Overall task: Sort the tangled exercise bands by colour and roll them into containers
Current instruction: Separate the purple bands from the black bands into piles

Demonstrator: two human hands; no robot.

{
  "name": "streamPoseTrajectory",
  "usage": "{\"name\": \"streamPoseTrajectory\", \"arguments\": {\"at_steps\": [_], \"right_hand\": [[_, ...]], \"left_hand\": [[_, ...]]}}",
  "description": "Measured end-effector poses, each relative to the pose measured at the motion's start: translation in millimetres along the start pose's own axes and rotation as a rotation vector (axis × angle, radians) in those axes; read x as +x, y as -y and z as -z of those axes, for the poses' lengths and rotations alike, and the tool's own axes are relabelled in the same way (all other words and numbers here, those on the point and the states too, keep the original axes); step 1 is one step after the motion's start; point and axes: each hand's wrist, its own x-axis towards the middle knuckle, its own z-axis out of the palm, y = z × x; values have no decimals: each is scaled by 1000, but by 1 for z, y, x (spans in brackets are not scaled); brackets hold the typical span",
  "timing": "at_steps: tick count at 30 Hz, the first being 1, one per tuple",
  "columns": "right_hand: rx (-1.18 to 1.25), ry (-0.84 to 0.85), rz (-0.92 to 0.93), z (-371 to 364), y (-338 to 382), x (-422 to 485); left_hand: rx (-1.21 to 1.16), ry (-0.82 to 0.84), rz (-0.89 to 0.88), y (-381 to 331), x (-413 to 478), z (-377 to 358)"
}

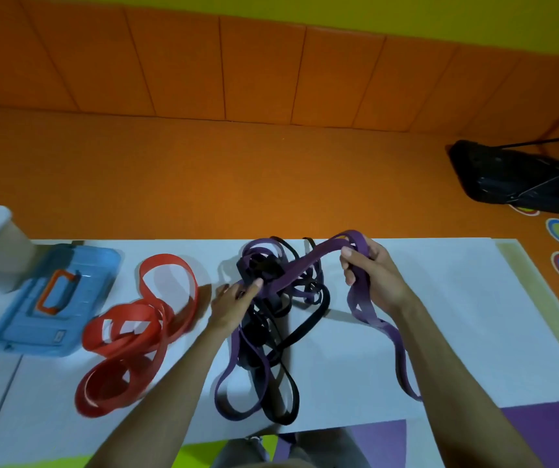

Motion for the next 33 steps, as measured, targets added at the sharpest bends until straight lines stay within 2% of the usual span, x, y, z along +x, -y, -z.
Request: {"name": "streamPoseTrajectory", "arguments": {"at_steps": [2, 4, 6, 10, 15, 18, 22, 25, 33], "right_hand": [[26, 25, -12, -2, -2, -3], [-2, 16, -10, 3, -5, -6], [-46, -32, -26, 13, -7, -9], [-65, -109, -110, 34, -21, -20], [-93, -226, -206, 57, -48, -30], [-160, -279, -251, 71, -64, -37], [-343, -310, -323, 91, -92, -42], [-507, -287, -389, 108, -120, -41], [-891, -239, -649, 125, -181, -34]], "left_hand": [[-90, -26, -62, -1, -2, -14], [-249, -152, -100, -1, -5, -19], [-474, -226, -35, 3, -7, -15], [-943, -183, 133, 24, -9, -7], [-1210, -259, 266, 52, -3, -3], [-1188, -276, 297, 51, -2, -5], [-1009, -286, 309, 47, 16, -4], [-819, -190, 320, 38, 27, -1], [-629, -63, 400, 27, 43, -3]]}}
